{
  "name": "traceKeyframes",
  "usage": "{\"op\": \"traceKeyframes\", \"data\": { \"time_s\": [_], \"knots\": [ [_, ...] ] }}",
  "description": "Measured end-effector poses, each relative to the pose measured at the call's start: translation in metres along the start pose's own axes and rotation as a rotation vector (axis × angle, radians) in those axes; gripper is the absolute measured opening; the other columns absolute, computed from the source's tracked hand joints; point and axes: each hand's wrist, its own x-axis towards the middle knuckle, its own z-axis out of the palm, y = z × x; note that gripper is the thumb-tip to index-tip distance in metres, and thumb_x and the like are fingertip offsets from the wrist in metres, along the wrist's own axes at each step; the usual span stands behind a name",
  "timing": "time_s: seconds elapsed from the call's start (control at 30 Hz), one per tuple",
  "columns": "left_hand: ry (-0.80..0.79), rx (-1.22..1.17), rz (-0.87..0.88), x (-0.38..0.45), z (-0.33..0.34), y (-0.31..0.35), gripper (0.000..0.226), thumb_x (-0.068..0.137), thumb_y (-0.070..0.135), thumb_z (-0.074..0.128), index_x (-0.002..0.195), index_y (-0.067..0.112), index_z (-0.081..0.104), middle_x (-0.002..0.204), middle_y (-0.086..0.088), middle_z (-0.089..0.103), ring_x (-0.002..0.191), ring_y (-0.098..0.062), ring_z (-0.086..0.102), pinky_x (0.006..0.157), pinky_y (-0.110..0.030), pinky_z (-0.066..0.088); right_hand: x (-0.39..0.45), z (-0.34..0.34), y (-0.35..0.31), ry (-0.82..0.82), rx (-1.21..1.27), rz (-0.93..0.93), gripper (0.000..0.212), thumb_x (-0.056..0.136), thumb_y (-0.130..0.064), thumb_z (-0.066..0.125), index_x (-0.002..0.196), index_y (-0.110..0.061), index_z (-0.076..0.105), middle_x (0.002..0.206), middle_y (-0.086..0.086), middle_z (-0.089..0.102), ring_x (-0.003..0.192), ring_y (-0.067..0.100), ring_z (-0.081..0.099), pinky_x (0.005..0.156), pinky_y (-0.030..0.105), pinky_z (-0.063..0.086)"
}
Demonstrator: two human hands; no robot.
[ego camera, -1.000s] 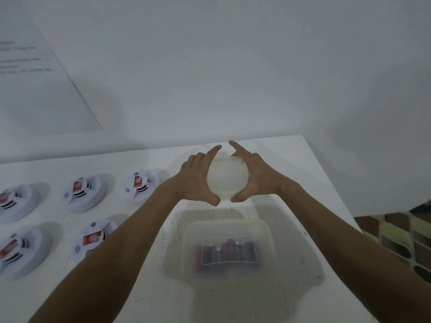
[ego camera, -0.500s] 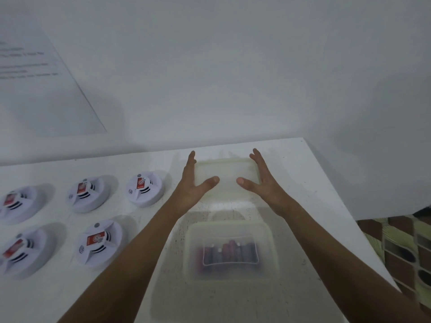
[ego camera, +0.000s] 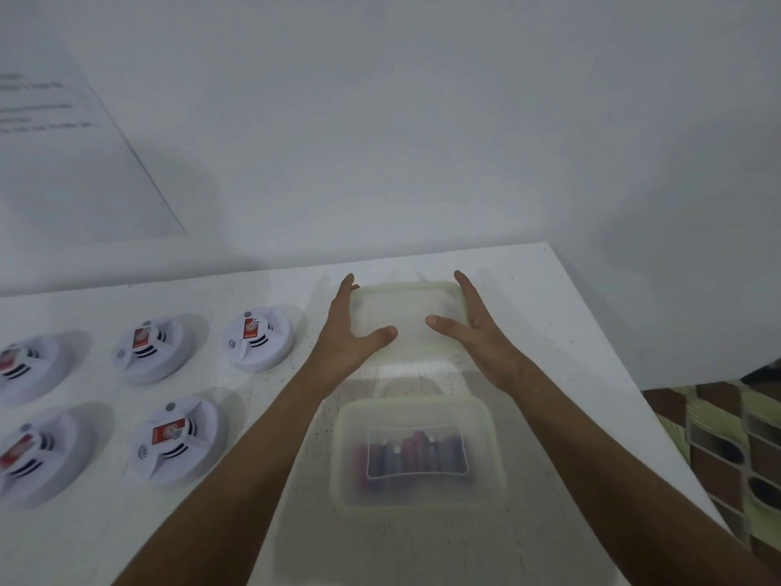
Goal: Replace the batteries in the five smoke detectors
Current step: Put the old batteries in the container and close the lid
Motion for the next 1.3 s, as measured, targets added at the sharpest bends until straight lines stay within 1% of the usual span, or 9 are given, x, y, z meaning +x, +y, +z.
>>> {"op": "traceKeyframes", "data": {
  "time_s": [0.2,0.3,0.5,0.67,0.73,0.83,0.9,1.07,1.3],
  "knots": [
    [-0.011,0.201,-0.018,-0.010,-0.006,0.012,0.095,0.085,0.052,0.068,0.155,0.035,0.006,0.162,0.012,0.011,0.146,-0.004,0.014,0.110,-0.026,0.020,-0.014,-0.003,-0.015,0.017,-0.295,0.022,0.088,0.089,-0.060,0.062,0.157,-0.044,0.009,0.166,-0.017,0.008,0.152,0.008,0.013,0.119,0.034,0.024],
    [0.049,0.306,0.045,-0.047,-0.009,0.018,0.086,0.088,0.058,0.058,0.155,0.034,0.010,0.163,0.012,0.009,0.138,0.010,0.007,0.109,-0.024,0.014,-0.043,-0.004,-0.018,0.046,-0.468,-0.049,0.083,0.091,-0.057,0.060,0.157,-0.040,0.013,0.166,-0.017,0.002,0.152,0.005,0.008,0.123,0.044,0.025],
    [-0.067,0.451,0.076,-0.159,-0.006,0.009,0.099,0.063,0.091,0.050,0.148,0.050,0.019,0.160,0.022,0.010,0.134,0.023,0.003,0.109,-0.024,0.016,-0.146,-0.002,-0.009,-0.088,-0.572,-0.092,0.072,0.069,-0.089,0.055,0.133,-0.074,0.024,0.157,-0.036,0.007,0.137,-0.012,0.029,0.105,0.024,0.039],
    [-0.044,0.417,0.029,-0.199,0.006,-0.004,0.105,0.057,0.087,0.064,0.142,0.062,0.008,0.157,0.027,0.010,0.142,0.012,0.011,0.113,-0.033,0.029,-0.185,0.010,0.011,-0.120,-0.628,-0.085,0.091,0.062,-0.091,0.057,0.140,-0.069,0.016,0.155,-0.038,0.006,0.135,-0.024,0.015,0.111,0.026,0.039],
    [-0.033,0.391,0.047,-0.201,0.012,-0.006,0.094,0.060,0.083,0.064,0.133,0.072,0.007,0.146,0.040,0.012,0.127,0.031,0.011,0.104,-0.022,0.030,-0.188,0.013,0.015,-0.108,-0.587,-0.063,0.096,0.062,-0.089,0.062,0.143,-0.067,0.016,0.156,-0.032,0.013,0.141,-0.013,0.020,0.111,0.025,0.039],
    [0.005,0.402,0.067,-0.200,0.017,-0.012,0.088,0.065,0.081,0.062,0.134,0.071,0.009,0.145,0.035,0.013,0.114,0.043,0.001,0.096,-0.009,0.020,-0.187,0.016,0.020,-0.071,-0.521,-0.077,0.094,0.064,-0.084,0.066,0.144,-0.064,0.020,0.152,-0.027,0.026,0.129,-0.020,0.032,0.089,0.005,0.046],
    [0.019,0.403,0.069,-0.197,0.018,-0.015,0.095,0.063,0.085,0.059,0.142,0.063,0.012,0.149,0.030,0.015,0.119,0.039,0.001,0.094,-0.003,0.015,-0.184,0.016,0.022,-0.056,-0.482,-0.091,0.093,0.064,-0.083,0.068,0.143,-0.065,0.023,0.148,-0.028,0.030,0.127,-0.019,0.036,0.085,0.002,0.046],
    [0.043,0.383,0.012,-0.172,0.019,-0.012,0.109,0.059,0.087,0.057,0.151,0.047,0.015,0.163,0.009,0.013,0.148,-0.006,0.012,0.107,-0.025,0.018,-0.164,0.013,0.019,-0.017,-0.396,-0.115,0.088,0.063,-0.076,0.073,0.139,-0.064,0.031,0.148,-0.017,0.040,0.131,0.003,0.047,0.098,0.023,0.053],
    [0.057,0.395,0.028,-0.149,0.023,-0.010,0.113,0.056,0.089,0.054,0.152,0.043,0.016,0.162,0.009,0.012,0.145,-0.008,0.019,0.098,-0.020,0.021,-0.145,0.010,0.017,0.019,-0.384,-0.136,0.074,0.071,-0.055,0.075,0.131,-0.063,0.032,0.147,-0.010,0.042,0.125,0.002,0.053,0.089,0.011,0.052]
  ]
}}
